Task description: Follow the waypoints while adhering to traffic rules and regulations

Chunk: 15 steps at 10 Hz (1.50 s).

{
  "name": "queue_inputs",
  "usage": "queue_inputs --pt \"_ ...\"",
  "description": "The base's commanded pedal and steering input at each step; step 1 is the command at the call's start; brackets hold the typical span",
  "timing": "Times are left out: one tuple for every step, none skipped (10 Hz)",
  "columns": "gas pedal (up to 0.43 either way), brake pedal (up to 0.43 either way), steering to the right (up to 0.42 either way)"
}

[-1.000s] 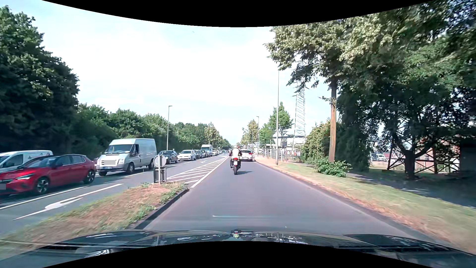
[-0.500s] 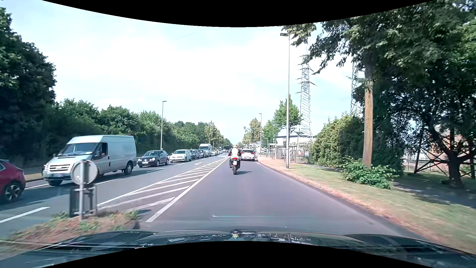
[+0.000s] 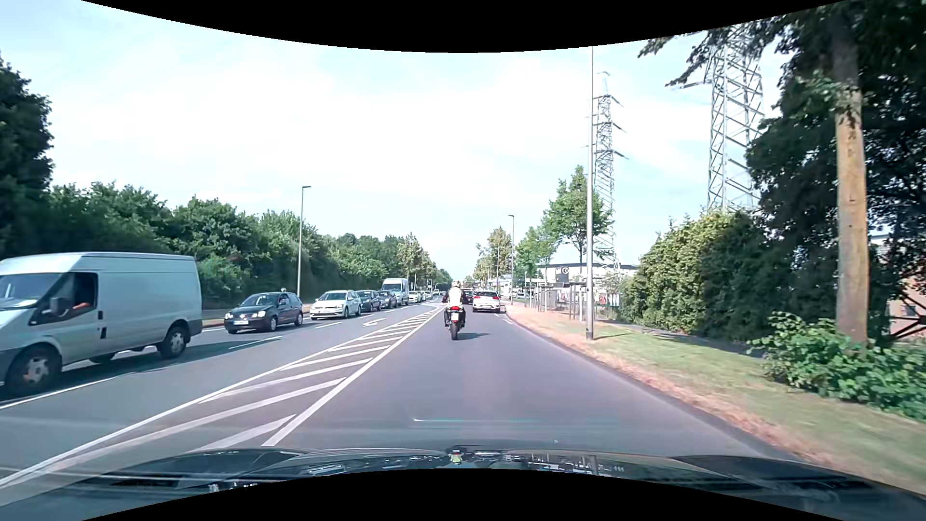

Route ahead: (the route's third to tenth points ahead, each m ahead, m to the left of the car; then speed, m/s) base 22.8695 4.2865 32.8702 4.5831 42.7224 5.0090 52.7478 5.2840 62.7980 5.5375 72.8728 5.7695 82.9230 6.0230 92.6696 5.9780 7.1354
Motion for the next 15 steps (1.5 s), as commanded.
queue_inputs --pt "0.000 0.000 -0.010" --pt "0.000 0.000 -0.012" --pt "0.000 0.000 -0.014" --pt "0.000 0.000 -0.014" --pt "0.000 0.000 -0.013" --pt "0.000 0.000 -0.013" --pt "0.000 0.000 -0.013" --pt "0.000 0.000 -0.013" --pt "0.000 0.000 -0.014" --pt "0.000 0.000 -0.014" --pt "0.000 0.000 -0.014" --pt "0.000 0.000 -0.016" --pt "0.000 0.000 -0.019" --pt "0.000 0.000 -0.018" --pt "0.000 0.000 -0.018"
